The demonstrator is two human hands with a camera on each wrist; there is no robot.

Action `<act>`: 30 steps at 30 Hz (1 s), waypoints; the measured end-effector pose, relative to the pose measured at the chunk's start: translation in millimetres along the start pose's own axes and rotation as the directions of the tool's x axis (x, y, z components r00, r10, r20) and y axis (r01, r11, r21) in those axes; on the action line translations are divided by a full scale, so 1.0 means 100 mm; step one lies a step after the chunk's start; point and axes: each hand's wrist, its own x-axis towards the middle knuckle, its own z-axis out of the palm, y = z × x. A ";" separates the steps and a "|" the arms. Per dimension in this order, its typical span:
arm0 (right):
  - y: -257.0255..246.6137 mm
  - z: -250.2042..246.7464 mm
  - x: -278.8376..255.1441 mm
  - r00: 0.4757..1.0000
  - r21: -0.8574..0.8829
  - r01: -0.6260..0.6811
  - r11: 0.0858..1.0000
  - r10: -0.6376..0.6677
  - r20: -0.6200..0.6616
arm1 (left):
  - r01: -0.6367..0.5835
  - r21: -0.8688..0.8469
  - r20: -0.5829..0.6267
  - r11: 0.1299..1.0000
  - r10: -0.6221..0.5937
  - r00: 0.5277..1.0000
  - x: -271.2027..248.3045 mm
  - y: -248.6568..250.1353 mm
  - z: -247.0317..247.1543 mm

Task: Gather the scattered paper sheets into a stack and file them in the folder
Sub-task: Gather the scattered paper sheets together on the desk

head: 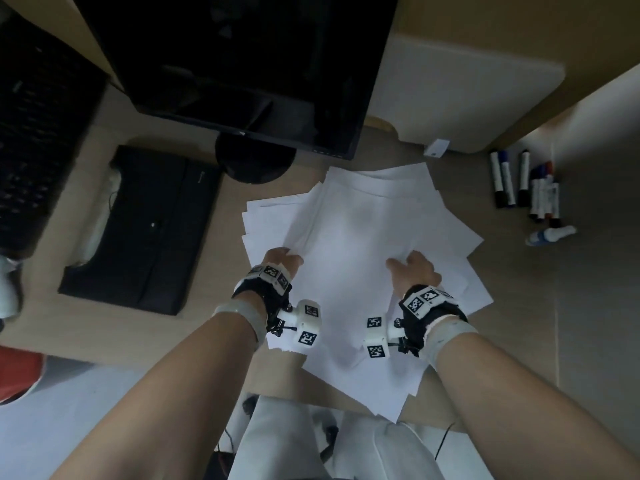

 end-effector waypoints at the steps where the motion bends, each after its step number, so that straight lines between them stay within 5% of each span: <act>1: -0.03 0.02 -0.06 1.000 0.084 0.008 0.996 -0.009 0.017 | -0.012 0.014 0.025 1.000 0.012 1.000 -0.03 0.03 -0.01; 6: -0.08 0.14 -0.19 0.987 0.248 0.009 0.969 -0.049 0.155 | 0.048 0.122 0.149 0.991 -0.066 0.987 -0.08 0.02 0.01; 10: 0.04 0.04 -0.11 0.988 0.256 0.101 0.961 -0.127 0.088 | 0.076 0.027 0.045 0.997 -0.077 0.996 -0.17 -0.05 0.12; 14: 0.11 -0.19 0.01 0.967 0.111 0.225 0.968 -0.236 0.099 | 0.121 -0.029 -0.116 0.992 -0.124 0.986 -0.33 -0.20 0.26; 18: 0.15 -0.27 0.06 0.930 -0.148 0.340 0.929 -0.309 0.200 | 0.184 -0.186 -0.046 0.965 -0.196 0.980 -0.40 -0.37 0.57; 20: 0.16 -0.21 0.07 0.924 -0.244 0.355 0.902 -0.298 0.241 | 0.181 -0.341 -0.025 0.923 -0.201 0.979 -0.52 -0.39 0.68; 25: 0.15 -0.03 0.02 0.962 -0.413 0.260 0.873 -0.197 0.191 | 0.249 -0.728 0.067 0.639 -0.296 0.953 -0.58 -0.49 0.76; 27: 0.14 0.00 0.03 0.964 -0.329 0.207 0.921 -0.136 0.227 | 0.283 -0.723 0.129 0.630 -0.280 0.951 -0.66 -0.40 0.74; 30: 0.16 0.01 0.06 0.940 -0.291 0.190 0.938 -0.089 0.328 | 0.255 -0.634 0.103 0.729 -0.248 0.963 -0.69 -0.30 0.75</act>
